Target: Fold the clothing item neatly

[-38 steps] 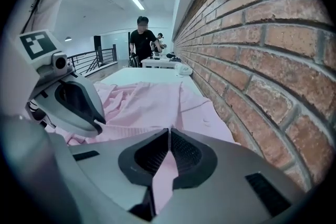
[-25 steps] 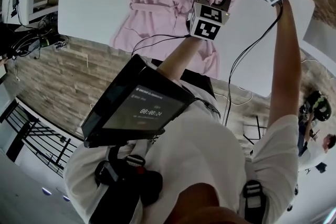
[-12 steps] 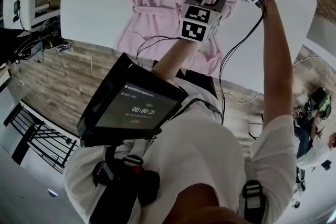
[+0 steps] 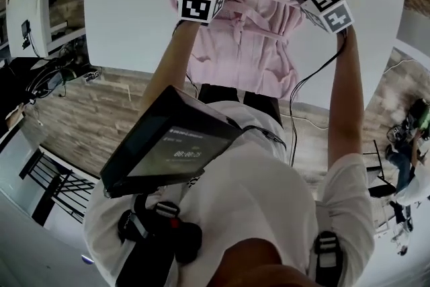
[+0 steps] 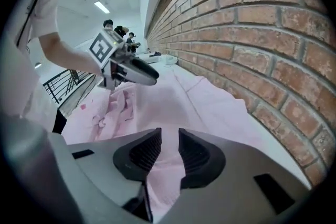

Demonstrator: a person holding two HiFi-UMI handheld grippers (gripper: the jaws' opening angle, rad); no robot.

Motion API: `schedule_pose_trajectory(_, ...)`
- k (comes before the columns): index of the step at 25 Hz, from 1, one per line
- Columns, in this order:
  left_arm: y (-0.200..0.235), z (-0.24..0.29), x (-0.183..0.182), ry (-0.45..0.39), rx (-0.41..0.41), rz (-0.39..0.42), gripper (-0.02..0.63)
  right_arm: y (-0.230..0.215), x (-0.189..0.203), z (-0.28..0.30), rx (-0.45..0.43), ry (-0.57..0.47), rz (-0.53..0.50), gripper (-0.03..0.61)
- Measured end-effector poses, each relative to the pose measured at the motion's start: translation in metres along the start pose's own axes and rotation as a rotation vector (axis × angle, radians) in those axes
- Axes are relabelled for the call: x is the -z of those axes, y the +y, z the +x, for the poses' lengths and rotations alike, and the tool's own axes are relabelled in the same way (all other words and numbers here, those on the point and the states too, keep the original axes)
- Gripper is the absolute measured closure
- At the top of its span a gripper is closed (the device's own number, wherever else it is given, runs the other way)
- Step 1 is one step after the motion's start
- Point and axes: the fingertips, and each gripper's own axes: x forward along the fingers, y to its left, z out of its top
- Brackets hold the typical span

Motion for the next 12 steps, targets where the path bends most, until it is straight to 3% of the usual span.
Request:
schedule_pose_trajectory(3, 0.042, -0.008, 0.01, 0.023, 0.007, 0.0, 0.433, 0.013, 0.016, 0.022, 0.027, 0.06, 0.022, 0.472)
schedule_pose_trajectory(6, 0.071, -0.006, 0.034, 0.073, 0.028, -0.053, 0.433, 0.002, 0.038, 0.02, 0.1, 0.123, 0.07, 0.472)
schedule_pose_trajectory(8, 0.08, -0.006, 0.046, 0.093, 0.046, -0.068, 0.433, -0.004, 0.037, 0.012, 0.133, 0.12, 0.105, 0.472)
schedule_pose_trajectory(12, 0.077, -0.008, 0.041, 0.072, 0.065, -0.001, 0.433, -0.009, 0.012, 0.003, 0.185, 0.057, 0.113, 0.472)
